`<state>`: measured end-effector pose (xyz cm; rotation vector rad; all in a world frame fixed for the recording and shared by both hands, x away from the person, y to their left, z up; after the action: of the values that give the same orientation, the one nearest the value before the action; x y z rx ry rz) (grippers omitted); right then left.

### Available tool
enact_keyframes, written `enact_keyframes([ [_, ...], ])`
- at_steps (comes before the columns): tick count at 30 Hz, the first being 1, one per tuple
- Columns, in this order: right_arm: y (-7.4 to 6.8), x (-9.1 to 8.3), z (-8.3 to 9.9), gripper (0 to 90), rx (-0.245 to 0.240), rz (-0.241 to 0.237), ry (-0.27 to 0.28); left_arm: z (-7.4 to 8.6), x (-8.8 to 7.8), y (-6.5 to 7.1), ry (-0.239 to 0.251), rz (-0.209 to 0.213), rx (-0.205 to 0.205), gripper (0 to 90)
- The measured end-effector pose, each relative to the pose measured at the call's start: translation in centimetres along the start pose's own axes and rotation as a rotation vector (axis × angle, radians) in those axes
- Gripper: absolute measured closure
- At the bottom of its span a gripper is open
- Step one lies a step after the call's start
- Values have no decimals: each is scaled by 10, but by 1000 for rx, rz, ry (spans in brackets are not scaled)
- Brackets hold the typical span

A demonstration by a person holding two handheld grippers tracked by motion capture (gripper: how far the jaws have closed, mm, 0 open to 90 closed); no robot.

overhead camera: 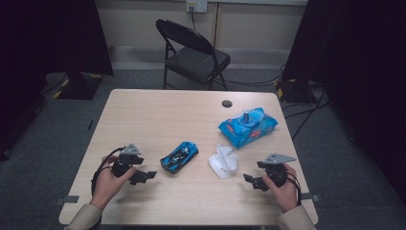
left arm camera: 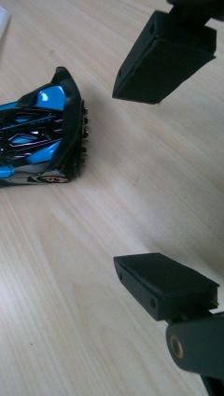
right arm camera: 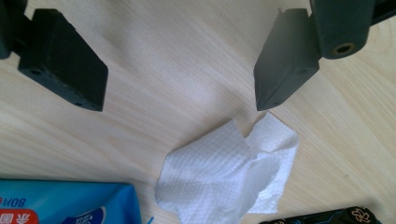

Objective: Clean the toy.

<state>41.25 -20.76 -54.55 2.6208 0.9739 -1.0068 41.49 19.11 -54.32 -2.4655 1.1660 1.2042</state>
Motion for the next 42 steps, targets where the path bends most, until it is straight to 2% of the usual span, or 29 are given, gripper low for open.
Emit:
enact_keyframes([
  [7, 1, -5, 4, 175, 1, 0, -2, 5, -7, -2, 25, 0, -2, 162],
  [23, 8, -15, 14, 180, 11, 5, -12, 19, -18, -6, 38, -11, -1, 162],
  [34, 10, -17, 22, 182, 6, 12, -30, 32, -19, -5, 30, -4, 3, 162],
  [42, 12, -16, 28, 182, -8, 25, -50, 41, -18, -9, 9, -21, 20, 162],
])
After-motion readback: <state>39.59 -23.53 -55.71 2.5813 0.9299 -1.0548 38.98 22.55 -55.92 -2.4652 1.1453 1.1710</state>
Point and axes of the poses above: each handheld gripper's, and its own axes: x roughly forward along the jaws, z roughly out of its underside, y roughly to its right, the point moved 9 cm from there along x, roughly forward along the jaws, and after that the axes turned 2 degrees about z, right-handed, at the moved point
